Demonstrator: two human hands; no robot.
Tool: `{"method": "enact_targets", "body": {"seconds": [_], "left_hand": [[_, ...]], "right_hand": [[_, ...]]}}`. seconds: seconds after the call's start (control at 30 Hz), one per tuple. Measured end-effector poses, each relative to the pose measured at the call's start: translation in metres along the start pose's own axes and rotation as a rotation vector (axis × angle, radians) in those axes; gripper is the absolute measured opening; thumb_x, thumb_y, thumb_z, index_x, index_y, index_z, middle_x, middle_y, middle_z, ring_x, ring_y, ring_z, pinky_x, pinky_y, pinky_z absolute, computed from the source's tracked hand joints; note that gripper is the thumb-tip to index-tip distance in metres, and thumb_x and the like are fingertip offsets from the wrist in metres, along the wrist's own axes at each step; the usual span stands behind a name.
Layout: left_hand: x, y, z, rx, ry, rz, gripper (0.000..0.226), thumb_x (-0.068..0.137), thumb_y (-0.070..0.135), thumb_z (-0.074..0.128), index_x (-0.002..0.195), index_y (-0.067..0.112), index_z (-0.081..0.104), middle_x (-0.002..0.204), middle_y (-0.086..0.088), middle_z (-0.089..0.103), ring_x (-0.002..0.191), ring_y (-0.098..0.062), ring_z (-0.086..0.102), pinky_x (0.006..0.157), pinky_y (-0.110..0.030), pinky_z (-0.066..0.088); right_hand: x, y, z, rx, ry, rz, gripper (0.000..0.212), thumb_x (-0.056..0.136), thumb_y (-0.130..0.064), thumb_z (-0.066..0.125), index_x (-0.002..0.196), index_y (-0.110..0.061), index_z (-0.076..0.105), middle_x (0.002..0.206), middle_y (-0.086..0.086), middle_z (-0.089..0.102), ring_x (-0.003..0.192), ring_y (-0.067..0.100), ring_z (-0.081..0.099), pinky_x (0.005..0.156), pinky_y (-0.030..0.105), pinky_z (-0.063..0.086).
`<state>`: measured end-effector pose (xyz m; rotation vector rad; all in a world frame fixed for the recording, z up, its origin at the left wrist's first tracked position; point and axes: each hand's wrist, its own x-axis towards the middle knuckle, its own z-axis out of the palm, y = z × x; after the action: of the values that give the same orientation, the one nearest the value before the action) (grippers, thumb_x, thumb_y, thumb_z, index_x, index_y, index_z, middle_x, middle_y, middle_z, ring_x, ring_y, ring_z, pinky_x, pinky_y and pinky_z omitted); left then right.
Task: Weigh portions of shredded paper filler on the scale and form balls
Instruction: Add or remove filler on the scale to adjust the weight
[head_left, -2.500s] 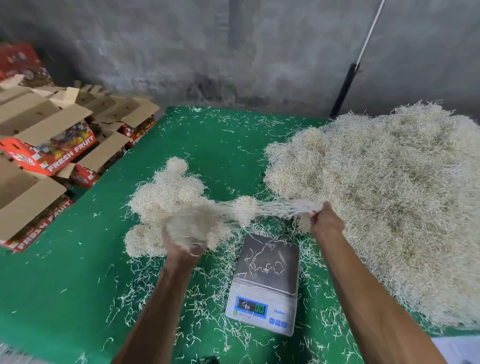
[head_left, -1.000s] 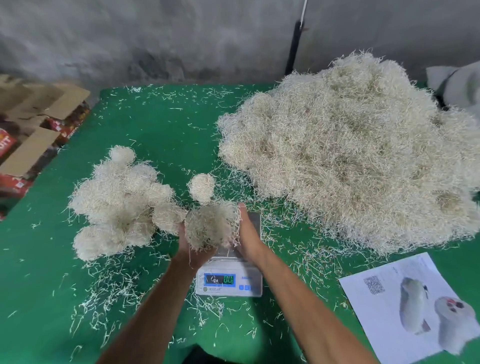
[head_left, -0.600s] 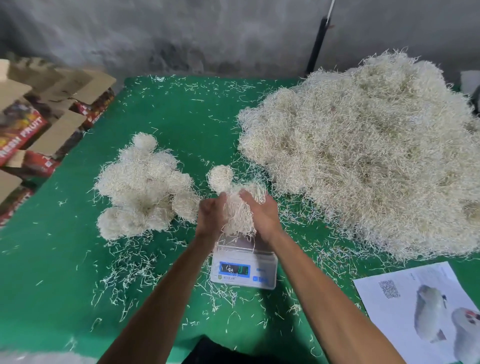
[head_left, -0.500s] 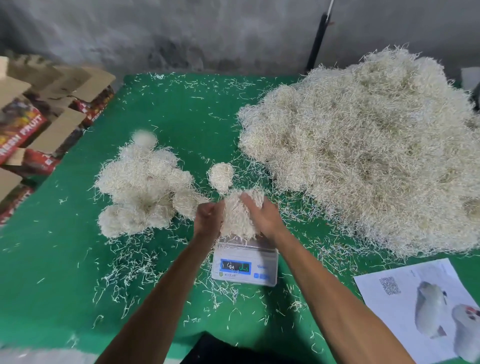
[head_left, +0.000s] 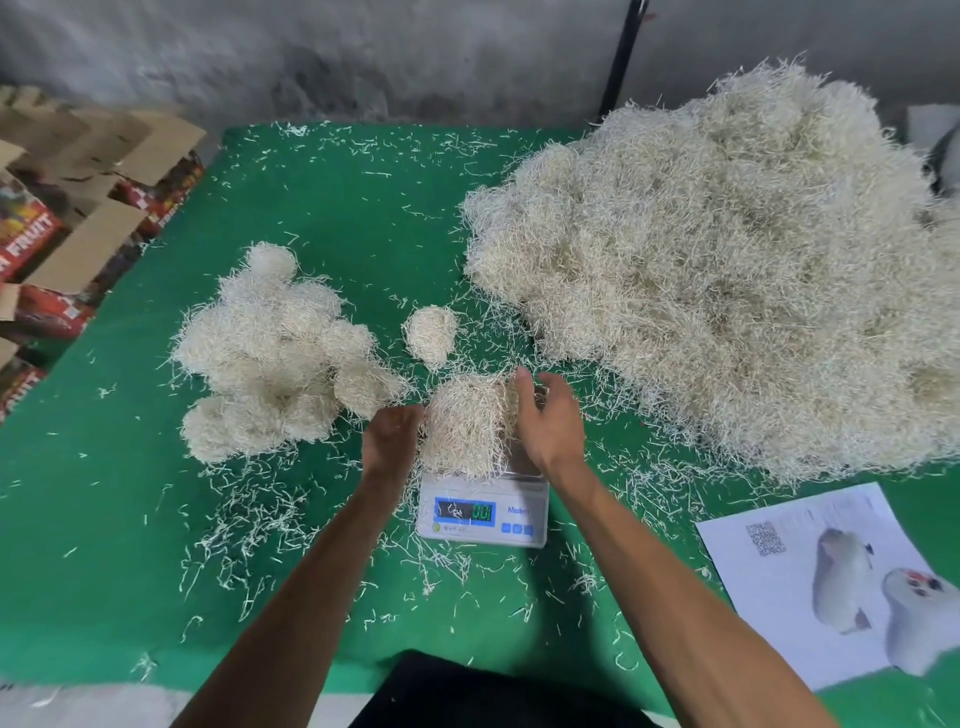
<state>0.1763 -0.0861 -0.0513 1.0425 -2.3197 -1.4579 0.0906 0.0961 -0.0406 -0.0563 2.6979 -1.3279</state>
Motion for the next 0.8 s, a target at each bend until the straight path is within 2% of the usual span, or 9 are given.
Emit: {"method": "enact_targets", "body": {"seconds": [0.1, 0.23, 0.33, 0.4, 0.53, 0.67, 0.8], "left_hand": [[0.0, -0.001, -0.002, -0.038, -0.013, 0.006, 0.042, 0.101, 0.033, 0.055, 0.063, 0.018, 0.044, 0.057, -0.001, 0.037, 0.049, -0.013, 0.028, 0.038, -0.015, 0.023], [-0.002, -0.001, -0.002, -0.091, -0.021, -0.019, 0.036, 0.101, 0.032, 0.056, 0.071, 0.012, 0.053, 0.065, -0.008, 0.045, 0.057, -0.016, 0.038, 0.046, -0.022, 0.031], [-0.004, -0.001, -0.003, -0.142, -0.028, -0.045, 0.036, 0.101, 0.029, 0.056, 0.09, -0.005, 0.062, 0.077, -0.015, 0.053, 0.068, -0.021, 0.046, 0.061, -0.034, 0.039], [-0.004, -0.001, -0.003, -0.152, -0.025, -0.038, 0.038, 0.102, 0.027, 0.055, 0.09, -0.009, 0.061, 0.079, -0.017, 0.055, 0.071, -0.022, 0.048, 0.065, -0.037, 0.042], [-0.004, -0.001, -0.004, -0.201, 0.006, -0.065, 0.03, 0.1, 0.027, 0.058, 0.099, -0.003, 0.064, 0.091, -0.018, 0.067, 0.074, -0.022, 0.059, 0.067, -0.037, 0.055], [-0.005, 0.0, -0.005, -0.233, -0.024, -0.05, 0.021, 0.101, 0.024, 0.055, 0.09, 0.008, 0.06, 0.082, -0.017, 0.056, 0.078, -0.02, 0.049, 0.068, -0.04, 0.045], [-0.001, -0.001, -0.004, -0.213, -0.064, -0.038, 0.025, 0.102, 0.024, 0.052, 0.092, 0.004, 0.062, 0.083, -0.014, 0.054, 0.08, -0.019, 0.048, 0.069, -0.04, 0.043]], "right_hand": [[-0.004, 0.0, -0.001, 0.014, -0.027, 0.024, 0.104, 0.09, -0.091, 0.021, 0.154, -0.012, 0.04, 0.097, -0.003, 0.068, 0.113, 0.024, 0.068, 0.105, 0.055, 0.051], [-0.007, -0.002, -0.002, 0.009, -0.01, 0.013, 0.102, 0.092, -0.089, 0.021, 0.154, -0.011, 0.041, 0.122, 0.0, 0.067, 0.113, 0.016, 0.064, 0.107, 0.054, 0.05], [-0.007, 0.001, -0.001, 0.012, -0.015, -0.005, 0.098, 0.094, -0.087, 0.021, 0.153, -0.011, 0.041, 0.147, 0.009, 0.056, 0.129, 0.023, 0.058, 0.109, 0.052, 0.048], [-0.008, 0.004, 0.0, 0.011, -0.021, -0.014, 0.095, 0.095, -0.086, 0.022, 0.151, -0.013, 0.043, 0.15, 0.009, 0.054, 0.132, 0.023, 0.055, 0.11, 0.055, 0.047], [-0.011, 0.01, 0.0, 0.013, -0.022, -0.015, 0.093, 0.095, -0.086, 0.024, 0.152, -0.015, 0.042, 0.151, 0.008, 0.053, 0.133, 0.023, 0.055, 0.109, 0.056, 0.048], [-0.01, 0.011, 0.001, 0.016, -0.021, -0.013, 0.093, 0.095, -0.085, 0.025, 0.156, -0.016, 0.038, 0.156, 0.007, 0.048, 0.139, 0.024, 0.051, 0.113, 0.056, 0.044], [-0.009, 0.011, 0.0, 0.019, -0.031, -0.021, 0.093, 0.096, -0.083, 0.025, 0.16, -0.016, 0.032, 0.162, 0.006, 0.041, 0.146, 0.025, 0.044, 0.118, 0.057, 0.038]]}}
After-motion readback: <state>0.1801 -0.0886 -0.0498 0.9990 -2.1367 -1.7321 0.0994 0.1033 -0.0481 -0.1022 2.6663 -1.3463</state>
